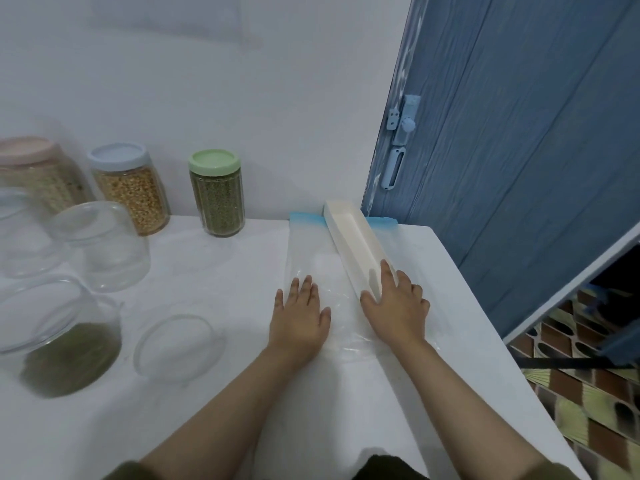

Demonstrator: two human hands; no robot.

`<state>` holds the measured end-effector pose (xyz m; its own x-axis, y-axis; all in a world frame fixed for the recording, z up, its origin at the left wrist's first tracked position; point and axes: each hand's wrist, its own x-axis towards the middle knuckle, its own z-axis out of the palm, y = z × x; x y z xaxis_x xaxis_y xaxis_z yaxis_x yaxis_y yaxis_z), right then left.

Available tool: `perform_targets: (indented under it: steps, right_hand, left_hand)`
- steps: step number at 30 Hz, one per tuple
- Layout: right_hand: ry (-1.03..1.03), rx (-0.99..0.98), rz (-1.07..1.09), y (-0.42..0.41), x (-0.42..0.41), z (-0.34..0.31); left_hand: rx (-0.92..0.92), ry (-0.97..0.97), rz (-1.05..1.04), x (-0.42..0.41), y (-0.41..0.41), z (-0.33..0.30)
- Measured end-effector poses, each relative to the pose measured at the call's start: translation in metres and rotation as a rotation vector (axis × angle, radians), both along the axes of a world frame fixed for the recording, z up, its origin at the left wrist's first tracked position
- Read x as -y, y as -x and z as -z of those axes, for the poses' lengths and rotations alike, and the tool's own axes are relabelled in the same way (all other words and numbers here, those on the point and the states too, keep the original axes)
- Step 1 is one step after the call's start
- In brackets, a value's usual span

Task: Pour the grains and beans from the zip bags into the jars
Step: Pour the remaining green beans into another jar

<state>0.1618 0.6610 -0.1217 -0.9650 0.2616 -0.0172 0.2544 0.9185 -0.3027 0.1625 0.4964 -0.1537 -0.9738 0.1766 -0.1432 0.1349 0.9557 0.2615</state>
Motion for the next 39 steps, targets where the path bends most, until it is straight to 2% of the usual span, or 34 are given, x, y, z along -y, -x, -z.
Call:
perform_targets:
  steps: [4, 9, 11, 14, 17, 20, 22, 24, 27, 29, 30, 34, 36, 39]
  right_hand:
    - [0.017, 0.038, -0.029, -0.006, 0.002, -0.005]
    - [-0.028, -0.126, -0.107, -0.035, 0.032, -0.031]
    - [0.108, -0.185, -0.164, -0.05, 0.057, -0.046]
    - [0.334, -0.174, -0.29, -0.07, 0.101, -0.067]
    - [0.448, -0.135, -0.439, -0.084, 0.148, -0.072]
    - [0.406, 0.015, -0.546, -0.089, 0.194, -0.059]
    - [0.242, 0.156, -0.562, -0.09, 0.221, -0.04]
    - [0.039, 0.228, -0.548, -0.091, 0.244, -0.018]
    - [-0.006, 0.19, -0.463, -0.098, 0.264, 0.008]
    - [0.077, 0.102, -0.402, -0.106, 0.271, 0.017]
    - [0.182, 0.05, -0.361, -0.11, 0.275, 0.018]
    - [0.769, -0.193, -0.203, -0.128, 0.301, -0.002]
    - [0.878, -0.309, -0.241, -0.135, 0.317, -0.021]
    - [0.843, -0.384, -0.352, -0.135, 0.336, -0.039]
  left_hand:
    - [0.021, -0.062, 0.022, 0.01, -0.002, -0.004]
    - [-0.135, -0.429, -0.092, 0.046, -0.042, -0.037]
    - [-0.265, -0.507, -0.094, 0.072, -0.062, -0.058]
    - [-0.46, -0.658, -0.124, 0.12, -0.089, -0.093]
    - [-0.674, -0.653, -0.149, 0.173, -0.105, -0.115]
    - [-0.741, -0.548, -0.197, 0.227, -0.107, -0.116]
    - [-0.702, -0.553, -0.237, 0.257, -0.108, -0.109]
    - [-0.623, -0.642, -0.268, 0.281, -0.108, -0.101]
    - [-0.515, -0.715, -0.3, 0.307, -0.11, -0.085]
    - [-0.438, -0.774, -0.33, 0.321, -0.111, -0.073]
    - [-0.383, -0.829, -0.345, 0.326, -0.112, -0.068]
    - [-0.2, -1.065, -0.367, 0.332, -0.118, -0.06]
    - [-0.157, -1.148, -0.381, 0.33, -0.119, -0.064]
    - [-0.104, -1.199, -0.412, 0.331, -0.12, -0.071]
